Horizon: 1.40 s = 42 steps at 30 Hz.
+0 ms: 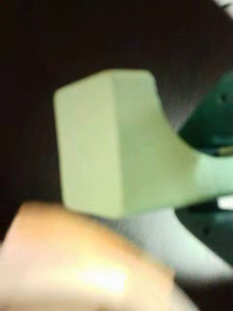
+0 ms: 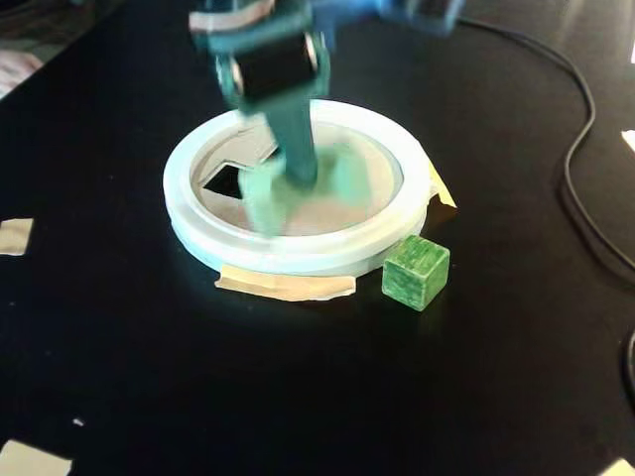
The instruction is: Pick up the U shape block and drop it in corresponding U shaped hole
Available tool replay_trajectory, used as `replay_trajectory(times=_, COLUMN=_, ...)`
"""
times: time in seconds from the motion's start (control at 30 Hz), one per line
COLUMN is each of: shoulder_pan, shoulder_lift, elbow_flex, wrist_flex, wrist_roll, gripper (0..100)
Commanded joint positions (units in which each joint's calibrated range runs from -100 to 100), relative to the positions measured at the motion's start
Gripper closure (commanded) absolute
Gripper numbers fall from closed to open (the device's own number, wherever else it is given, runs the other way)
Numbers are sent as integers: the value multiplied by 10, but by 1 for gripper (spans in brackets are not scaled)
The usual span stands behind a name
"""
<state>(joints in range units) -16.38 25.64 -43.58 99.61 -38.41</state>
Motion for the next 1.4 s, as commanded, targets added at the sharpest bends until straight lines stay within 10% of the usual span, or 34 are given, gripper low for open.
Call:
replay_trajectory(times=0.0, shoulder_pan=-113, shoulder_lift=-87, elbow_flex=-40, wrist_flex=4, wrist_roll=-74, gripper=98)
replay_trajectory(times=0.53, shoulder_pan=-334, shoulder_lift=-23, elbow_flex=-40, wrist_flex=4, wrist_roll=-259, gripper=98)
replay_trajectory(times=1.37, shoulder_pan=-243, shoulder_lift=157, elbow_flex=-49, wrist_flex=-5, wrist_roll=-263, gripper=98)
